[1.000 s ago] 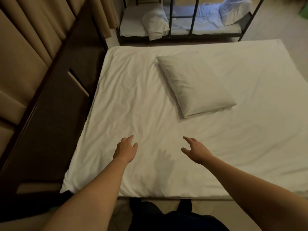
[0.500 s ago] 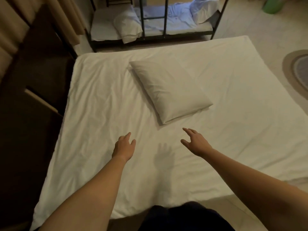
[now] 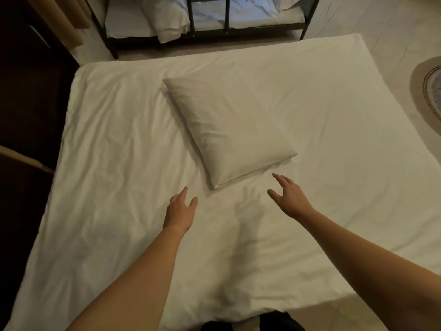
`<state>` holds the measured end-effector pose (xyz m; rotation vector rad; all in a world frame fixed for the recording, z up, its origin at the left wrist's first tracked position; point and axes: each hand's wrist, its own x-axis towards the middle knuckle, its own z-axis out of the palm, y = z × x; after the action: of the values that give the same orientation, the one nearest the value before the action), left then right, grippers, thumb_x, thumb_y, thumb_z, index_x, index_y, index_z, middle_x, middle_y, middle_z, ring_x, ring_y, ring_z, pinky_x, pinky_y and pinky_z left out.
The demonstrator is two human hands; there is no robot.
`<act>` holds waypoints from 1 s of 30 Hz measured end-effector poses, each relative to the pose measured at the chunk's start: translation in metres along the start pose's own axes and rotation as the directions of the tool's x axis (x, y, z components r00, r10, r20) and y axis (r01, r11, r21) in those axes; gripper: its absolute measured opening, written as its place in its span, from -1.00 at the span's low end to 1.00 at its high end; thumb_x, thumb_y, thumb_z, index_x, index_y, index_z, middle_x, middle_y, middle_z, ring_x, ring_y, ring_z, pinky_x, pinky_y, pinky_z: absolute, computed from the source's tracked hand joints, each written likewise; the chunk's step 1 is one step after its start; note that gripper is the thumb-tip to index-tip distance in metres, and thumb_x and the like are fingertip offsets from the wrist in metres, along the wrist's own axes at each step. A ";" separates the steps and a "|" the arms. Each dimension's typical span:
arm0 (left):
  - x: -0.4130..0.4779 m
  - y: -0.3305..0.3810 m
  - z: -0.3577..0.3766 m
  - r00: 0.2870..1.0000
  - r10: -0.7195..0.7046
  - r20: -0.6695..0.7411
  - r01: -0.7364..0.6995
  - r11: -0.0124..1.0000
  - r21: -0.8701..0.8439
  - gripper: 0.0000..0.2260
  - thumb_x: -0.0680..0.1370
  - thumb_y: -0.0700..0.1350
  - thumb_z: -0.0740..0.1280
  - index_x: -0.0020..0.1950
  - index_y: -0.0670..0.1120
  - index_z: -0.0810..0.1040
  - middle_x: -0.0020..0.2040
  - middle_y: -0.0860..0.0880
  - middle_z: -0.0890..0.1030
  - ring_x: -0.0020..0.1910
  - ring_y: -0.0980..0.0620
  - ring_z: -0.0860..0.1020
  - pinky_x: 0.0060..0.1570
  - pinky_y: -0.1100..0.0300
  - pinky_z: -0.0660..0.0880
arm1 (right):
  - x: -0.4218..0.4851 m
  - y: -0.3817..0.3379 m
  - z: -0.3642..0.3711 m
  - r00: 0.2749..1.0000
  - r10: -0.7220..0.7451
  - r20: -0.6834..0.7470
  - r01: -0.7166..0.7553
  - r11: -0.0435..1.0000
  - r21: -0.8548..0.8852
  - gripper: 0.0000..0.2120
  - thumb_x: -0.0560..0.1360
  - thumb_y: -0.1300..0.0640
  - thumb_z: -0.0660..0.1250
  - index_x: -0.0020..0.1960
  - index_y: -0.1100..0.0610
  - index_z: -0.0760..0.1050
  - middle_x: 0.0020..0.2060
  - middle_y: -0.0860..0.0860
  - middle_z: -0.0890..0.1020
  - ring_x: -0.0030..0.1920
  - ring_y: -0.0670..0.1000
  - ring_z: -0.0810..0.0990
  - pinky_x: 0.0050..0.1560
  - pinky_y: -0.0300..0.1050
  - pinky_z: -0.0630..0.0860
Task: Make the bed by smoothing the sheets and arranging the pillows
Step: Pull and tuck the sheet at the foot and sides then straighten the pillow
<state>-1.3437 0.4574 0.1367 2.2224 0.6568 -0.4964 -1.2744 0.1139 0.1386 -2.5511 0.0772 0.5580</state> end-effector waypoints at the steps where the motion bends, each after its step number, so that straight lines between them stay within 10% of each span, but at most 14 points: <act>1: 0.009 0.008 0.007 1.000 -0.011 -0.008 0.011 1.000 -0.028 -0.43 0.67 0.22 0.18 0.66 0.17 0.15 0.61 -0.03 0.24 0.55 -0.09 0.30 0.45 -0.07 0.33 | 0.013 0.007 -0.004 1.000 0.004 -0.001 -0.004 1.000 0.003 -0.35 0.59 -0.19 0.28 0.62 -0.11 0.17 0.57 0.05 0.29 0.55 0.15 0.26 0.50 0.12 0.29; 23: 0.260 0.089 0.142 0.976 -0.064 -0.208 -0.003 0.952 -0.305 -0.04 0.44 0.41 0.42 0.69 0.17 0.02 0.66 -0.07 0.20 0.62 -0.06 0.22 0.58 0.06 0.18 | 0.304 0.100 -0.005 0.994 0.100 -0.052 -0.092 0.985 0.146 -0.07 0.46 -0.43 0.31 0.65 -0.19 -0.08 0.64 0.12 0.07 0.63 0.18 0.04 0.58 0.16 0.07; 27: 0.274 0.084 0.161 0.975 -0.037 -0.219 -0.025 0.961 -0.276 -0.21 0.51 0.31 0.44 0.65 0.13 0.23 0.56 0.01 0.42 0.50 -0.05 0.40 0.43 0.20 0.30 | 0.314 0.108 0.011 0.993 0.111 -0.046 -0.093 0.953 0.289 -0.19 0.46 -0.25 0.47 0.60 -0.03 0.27 0.47 0.00 0.47 0.44 0.02 0.44 0.43 -0.12 0.35; 30: 0.277 0.086 0.170 0.942 -0.012 -0.336 -0.080 0.963 -0.257 -0.60 0.60 0.21 0.37 0.28 -0.04 0.65 0.10 -0.01 0.71 0.15 -0.09 0.62 0.05 0.21 0.45 | 0.317 0.109 0.016 0.976 0.163 -0.147 -0.111 0.945 0.309 -0.51 0.49 -0.11 0.48 0.36 0.04 0.59 0.26 -0.02 0.65 0.26 -0.04 0.60 0.28 -0.23 0.46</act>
<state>-1.0980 0.3623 -0.0715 2.0699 0.8073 -0.0017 -1.0081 0.0455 -0.0543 -2.3004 0.3757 0.3467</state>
